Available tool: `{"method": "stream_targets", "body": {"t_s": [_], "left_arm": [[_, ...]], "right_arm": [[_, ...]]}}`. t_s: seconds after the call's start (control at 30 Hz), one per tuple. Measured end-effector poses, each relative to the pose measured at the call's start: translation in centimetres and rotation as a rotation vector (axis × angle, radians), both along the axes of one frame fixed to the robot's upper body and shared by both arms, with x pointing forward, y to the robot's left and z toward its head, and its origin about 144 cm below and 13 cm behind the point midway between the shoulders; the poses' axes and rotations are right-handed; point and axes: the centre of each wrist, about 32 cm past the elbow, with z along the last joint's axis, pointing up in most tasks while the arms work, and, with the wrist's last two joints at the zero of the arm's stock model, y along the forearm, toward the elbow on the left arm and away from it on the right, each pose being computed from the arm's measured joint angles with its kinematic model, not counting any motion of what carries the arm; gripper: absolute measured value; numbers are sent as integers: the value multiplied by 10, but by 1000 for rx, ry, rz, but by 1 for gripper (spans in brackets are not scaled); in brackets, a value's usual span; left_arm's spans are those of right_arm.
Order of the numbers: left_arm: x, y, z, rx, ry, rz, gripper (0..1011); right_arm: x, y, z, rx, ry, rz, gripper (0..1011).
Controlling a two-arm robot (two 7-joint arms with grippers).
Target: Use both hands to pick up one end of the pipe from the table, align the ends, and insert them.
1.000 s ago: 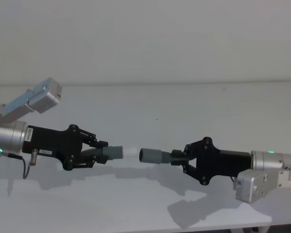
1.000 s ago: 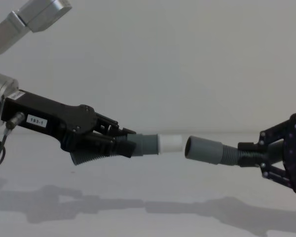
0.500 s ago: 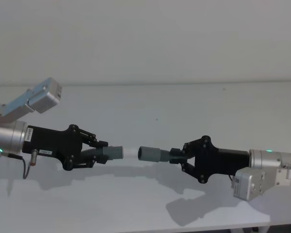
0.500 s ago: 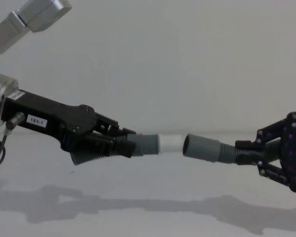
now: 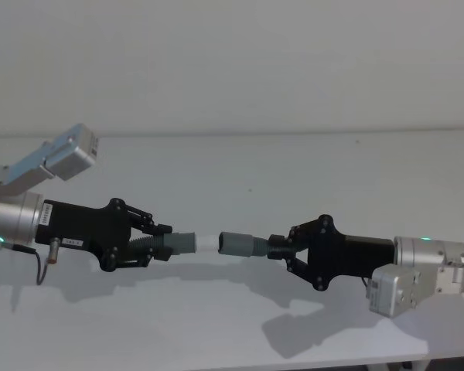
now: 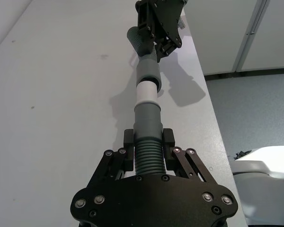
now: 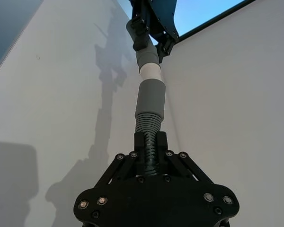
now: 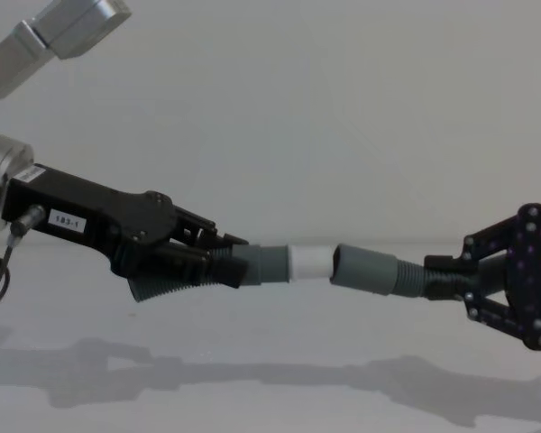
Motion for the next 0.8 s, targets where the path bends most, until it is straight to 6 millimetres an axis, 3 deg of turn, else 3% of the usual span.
{"method": "stream_targets", "body": {"t_s": [0.8], "left_arm": [[0,0,0,0,0,0,322]], "right_arm": [[5,6,-1,-1,0,27,125]]}}
